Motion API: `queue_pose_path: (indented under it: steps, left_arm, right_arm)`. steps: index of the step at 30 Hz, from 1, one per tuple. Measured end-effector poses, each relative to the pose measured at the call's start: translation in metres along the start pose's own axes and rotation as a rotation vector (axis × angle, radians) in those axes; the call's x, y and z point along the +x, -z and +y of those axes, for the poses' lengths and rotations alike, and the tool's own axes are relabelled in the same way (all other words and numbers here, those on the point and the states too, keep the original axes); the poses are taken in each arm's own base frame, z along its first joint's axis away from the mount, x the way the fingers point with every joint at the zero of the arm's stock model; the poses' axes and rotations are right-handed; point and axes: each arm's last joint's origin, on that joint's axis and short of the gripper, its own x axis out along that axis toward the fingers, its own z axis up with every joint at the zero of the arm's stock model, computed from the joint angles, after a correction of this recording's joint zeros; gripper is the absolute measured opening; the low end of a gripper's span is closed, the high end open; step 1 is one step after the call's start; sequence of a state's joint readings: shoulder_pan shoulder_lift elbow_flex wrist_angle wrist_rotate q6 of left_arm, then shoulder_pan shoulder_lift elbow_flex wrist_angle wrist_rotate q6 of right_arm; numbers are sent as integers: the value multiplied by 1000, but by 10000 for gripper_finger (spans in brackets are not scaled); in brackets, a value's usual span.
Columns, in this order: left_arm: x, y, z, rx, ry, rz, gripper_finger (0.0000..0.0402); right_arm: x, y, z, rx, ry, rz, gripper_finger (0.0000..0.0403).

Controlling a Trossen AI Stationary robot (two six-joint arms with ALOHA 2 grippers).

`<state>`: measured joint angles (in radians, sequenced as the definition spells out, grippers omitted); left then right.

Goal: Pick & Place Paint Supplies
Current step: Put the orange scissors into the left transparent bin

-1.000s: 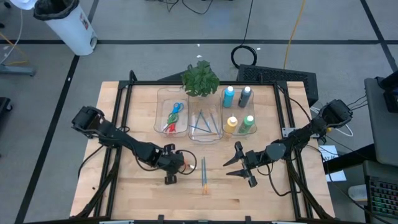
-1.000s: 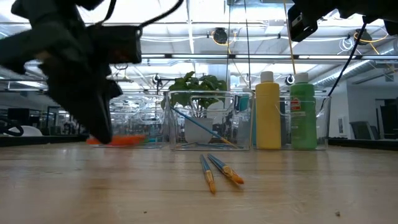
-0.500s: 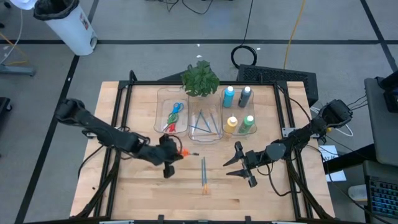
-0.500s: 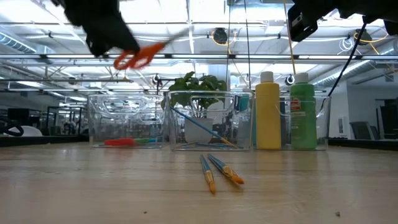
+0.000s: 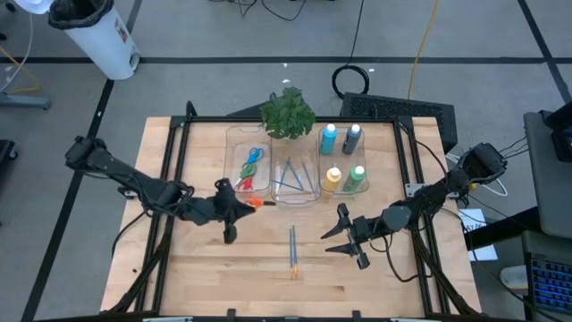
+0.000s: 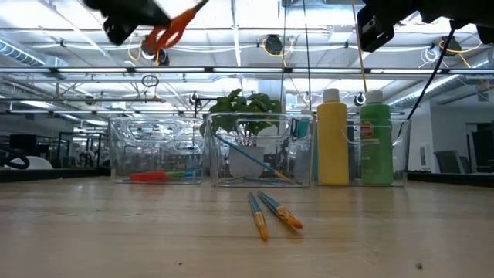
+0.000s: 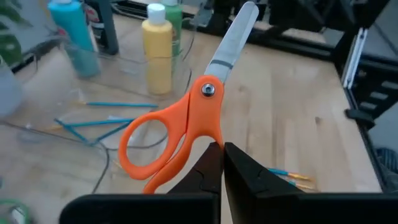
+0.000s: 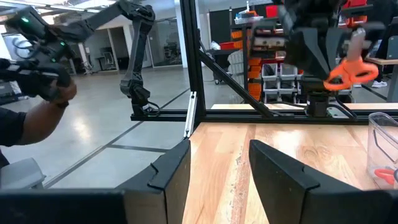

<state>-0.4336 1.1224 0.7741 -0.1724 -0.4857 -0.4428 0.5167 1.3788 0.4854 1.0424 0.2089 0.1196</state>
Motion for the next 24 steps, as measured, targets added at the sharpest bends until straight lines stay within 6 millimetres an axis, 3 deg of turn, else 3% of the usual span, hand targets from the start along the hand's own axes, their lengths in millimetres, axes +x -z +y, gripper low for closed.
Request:
queue_pose_path:
  steps: [6,10,15,18,24]
  left_arm:
    - [0,42,19,-107,45,-109,7]
    - [-4,64,31,-223,149,-291,6]
    - [-16,87,38,-315,564,-386,14]
    - [-22,93,36,-271,735,-378,5]
    - [-28,89,28,-177,736,-454,19]
  right_arm:
    - [0,0,0,0,-1,1,157]
    - [0,0,0,0,0,1,157]
    - [0,0,0,0,0,0,157]
    - [0,0,0,0,0,1,157]
    - [0,0,0,0,1,0,157]
